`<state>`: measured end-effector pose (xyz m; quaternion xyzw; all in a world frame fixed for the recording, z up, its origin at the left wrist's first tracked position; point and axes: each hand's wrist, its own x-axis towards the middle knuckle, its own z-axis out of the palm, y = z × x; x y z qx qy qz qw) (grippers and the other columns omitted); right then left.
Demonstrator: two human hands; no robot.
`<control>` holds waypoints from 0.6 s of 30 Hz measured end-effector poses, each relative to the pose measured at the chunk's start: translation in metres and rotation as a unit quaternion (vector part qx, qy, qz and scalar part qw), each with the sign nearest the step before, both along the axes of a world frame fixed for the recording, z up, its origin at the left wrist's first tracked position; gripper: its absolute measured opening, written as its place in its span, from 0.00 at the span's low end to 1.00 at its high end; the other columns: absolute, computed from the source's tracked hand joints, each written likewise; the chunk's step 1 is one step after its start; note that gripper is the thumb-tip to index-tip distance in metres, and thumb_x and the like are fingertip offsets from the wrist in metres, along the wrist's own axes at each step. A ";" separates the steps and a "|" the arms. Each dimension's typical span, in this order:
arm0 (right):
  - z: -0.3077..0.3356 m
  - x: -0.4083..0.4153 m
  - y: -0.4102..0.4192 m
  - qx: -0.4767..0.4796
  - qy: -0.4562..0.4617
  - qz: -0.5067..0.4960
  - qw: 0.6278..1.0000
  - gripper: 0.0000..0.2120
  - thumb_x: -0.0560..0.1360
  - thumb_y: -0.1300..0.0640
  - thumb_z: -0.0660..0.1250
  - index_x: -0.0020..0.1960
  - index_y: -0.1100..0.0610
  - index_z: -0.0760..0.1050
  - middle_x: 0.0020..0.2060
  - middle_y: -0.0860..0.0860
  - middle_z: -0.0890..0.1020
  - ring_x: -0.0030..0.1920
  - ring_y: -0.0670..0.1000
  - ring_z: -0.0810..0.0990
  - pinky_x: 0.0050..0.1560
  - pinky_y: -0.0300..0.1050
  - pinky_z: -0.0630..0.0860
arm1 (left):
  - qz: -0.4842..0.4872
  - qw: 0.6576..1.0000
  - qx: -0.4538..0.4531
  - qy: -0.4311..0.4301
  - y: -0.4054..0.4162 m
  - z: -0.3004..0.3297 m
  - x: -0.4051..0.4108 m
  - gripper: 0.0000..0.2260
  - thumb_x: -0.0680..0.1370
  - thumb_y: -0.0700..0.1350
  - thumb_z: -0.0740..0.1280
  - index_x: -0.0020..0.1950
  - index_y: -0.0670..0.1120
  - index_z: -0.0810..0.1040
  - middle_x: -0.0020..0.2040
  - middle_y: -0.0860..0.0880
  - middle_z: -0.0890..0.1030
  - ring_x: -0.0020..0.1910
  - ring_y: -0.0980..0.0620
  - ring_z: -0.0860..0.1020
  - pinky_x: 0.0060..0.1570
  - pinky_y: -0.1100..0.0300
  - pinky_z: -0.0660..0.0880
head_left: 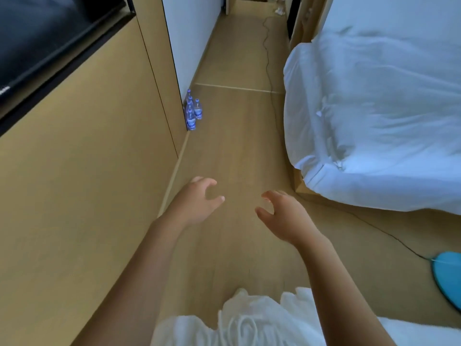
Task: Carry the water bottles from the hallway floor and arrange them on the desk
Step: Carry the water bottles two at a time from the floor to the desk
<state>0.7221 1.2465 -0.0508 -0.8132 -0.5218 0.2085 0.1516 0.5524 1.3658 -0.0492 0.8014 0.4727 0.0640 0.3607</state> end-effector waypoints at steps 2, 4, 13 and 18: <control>0.005 0.032 0.039 0.007 -0.001 0.008 1.000 0.22 0.77 0.48 0.62 0.67 0.56 0.69 0.59 0.52 0.76 0.58 0.51 0.75 0.56 0.47 0.74 | 0.017 1.000 0.000 -0.009 0.033 0.001 0.028 0.21 0.76 0.52 0.67 0.68 0.49 0.70 0.67 0.50 0.69 0.58 0.53 0.71 0.52 0.62 0.66; 0.006 0.058 0.072 0.011 0.005 0.010 1.000 0.22 0.77 0.48 0.62 0.67 0.55 0.69 0.60 0.51 0.76 0.58 0.51 0.75 0.56 0.46 0.74 | 0.023 1.000 0.001 -0.006 0.063 0.000 0.051 0.22 0.76 0.52 0.67 0.68 0.49 0.70 0.65 0.49 0.69 0.54 0.55 0.70 0.51 0.62 0.66; -0.008 0.144 0.235 0.008 0.010 0.042 0.999 0.21 0.76 0.48 0.63 0.66 0.55 0.70 0.59 0.51 0.77 0.54 0.51 0.77 0.51 0.45 0.73 | 0.080 0.997 0.016 -0.013 0.220 -0.024 0.123 0.26 0.75 0.52 0.68 0.71 0.49 0.66 0.68 0.48 0.68 0.60 0.50 0.72 0.55 0.60 0.67; -0.012 0.188 0.355 -0.006 -0.005 0.054 0.999 0.21 0.76 0.48 0.63 0.66 0.55 0.71 0.59 0.52 0.77 0.57 0.54 0.76 0.54 0.45 0.72 | 0.092 0.996 0.003 -0.019 0.340 -0.037 0.168 0.28 0.75 0.53 0.68 0.72 0.50 0.64 0.69 0.47 0.68 0.64 0.49 0.70 0.58 0.59 0.66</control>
